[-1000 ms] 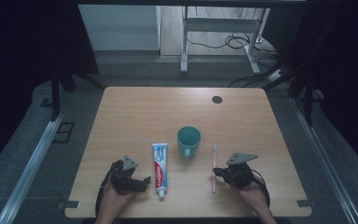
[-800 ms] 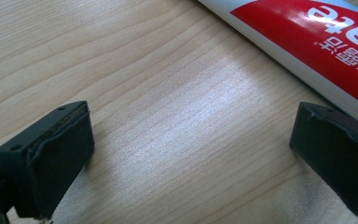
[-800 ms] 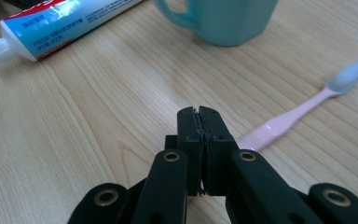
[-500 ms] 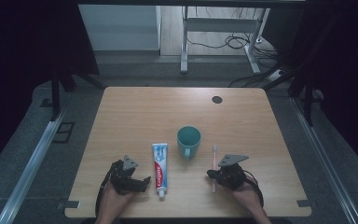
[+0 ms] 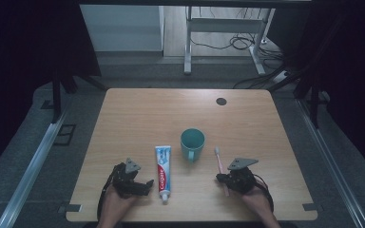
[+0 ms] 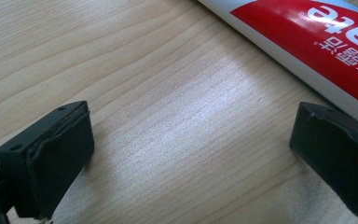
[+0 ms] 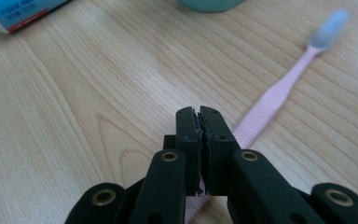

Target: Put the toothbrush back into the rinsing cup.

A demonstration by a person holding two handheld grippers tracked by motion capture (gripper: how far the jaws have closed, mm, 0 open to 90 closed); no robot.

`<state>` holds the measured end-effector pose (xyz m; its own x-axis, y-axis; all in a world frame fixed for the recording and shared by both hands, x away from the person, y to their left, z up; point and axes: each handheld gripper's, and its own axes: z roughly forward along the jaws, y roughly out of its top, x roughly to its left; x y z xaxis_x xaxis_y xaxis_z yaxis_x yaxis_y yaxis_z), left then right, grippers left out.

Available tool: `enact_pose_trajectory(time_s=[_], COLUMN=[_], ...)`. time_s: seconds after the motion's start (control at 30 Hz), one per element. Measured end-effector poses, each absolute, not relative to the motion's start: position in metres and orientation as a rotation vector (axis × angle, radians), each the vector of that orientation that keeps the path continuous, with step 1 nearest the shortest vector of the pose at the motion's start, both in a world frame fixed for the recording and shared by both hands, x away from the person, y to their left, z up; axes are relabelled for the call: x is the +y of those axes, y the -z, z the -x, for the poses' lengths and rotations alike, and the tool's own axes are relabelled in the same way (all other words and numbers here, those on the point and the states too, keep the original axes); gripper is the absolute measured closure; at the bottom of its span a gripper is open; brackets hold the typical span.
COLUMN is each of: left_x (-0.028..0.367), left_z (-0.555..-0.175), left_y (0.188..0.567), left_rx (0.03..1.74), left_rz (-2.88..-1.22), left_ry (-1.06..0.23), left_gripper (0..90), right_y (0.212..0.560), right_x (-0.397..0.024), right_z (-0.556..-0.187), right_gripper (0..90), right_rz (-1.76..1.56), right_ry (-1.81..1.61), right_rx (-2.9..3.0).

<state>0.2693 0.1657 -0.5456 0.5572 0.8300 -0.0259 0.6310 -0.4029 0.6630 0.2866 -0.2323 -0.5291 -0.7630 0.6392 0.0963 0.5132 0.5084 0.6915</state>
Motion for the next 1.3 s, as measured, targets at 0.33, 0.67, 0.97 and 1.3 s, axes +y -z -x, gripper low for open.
enact_pose_trajectory(time_s=[0.33,0.67,0.97,1.3], left_x=[0.165,0.165,0.165,0.165], left_z=[-0.269,-0.269,-0.269,-0.269], left_y=[0.546,0.546,0.546,0.546], left_rx=[1.169,1.170,1.169,1.170], left_rz=[-2.159,-2.159,-2.159,-2.159], left_ry=[-0.410,-0.411,-0.411,-0.411], left_gripper=[0.0,0.0,0.0,0.0], right_y=[0.529,0.525,0.521,0.515], right_x=[-0.249,-0.252,-0.260,-0.257], right_z=[-0.287,-0.284,-0.289,-0.297], right_gripper=[85.3,84.0,73.4,64.6], right_rz=[-1.043,-1.044,-1.096,-1.143], right_ry=[-1.090,-1.101,-1.067,-0.946], right_rx=[2.542,2.529,2.526,2.572])
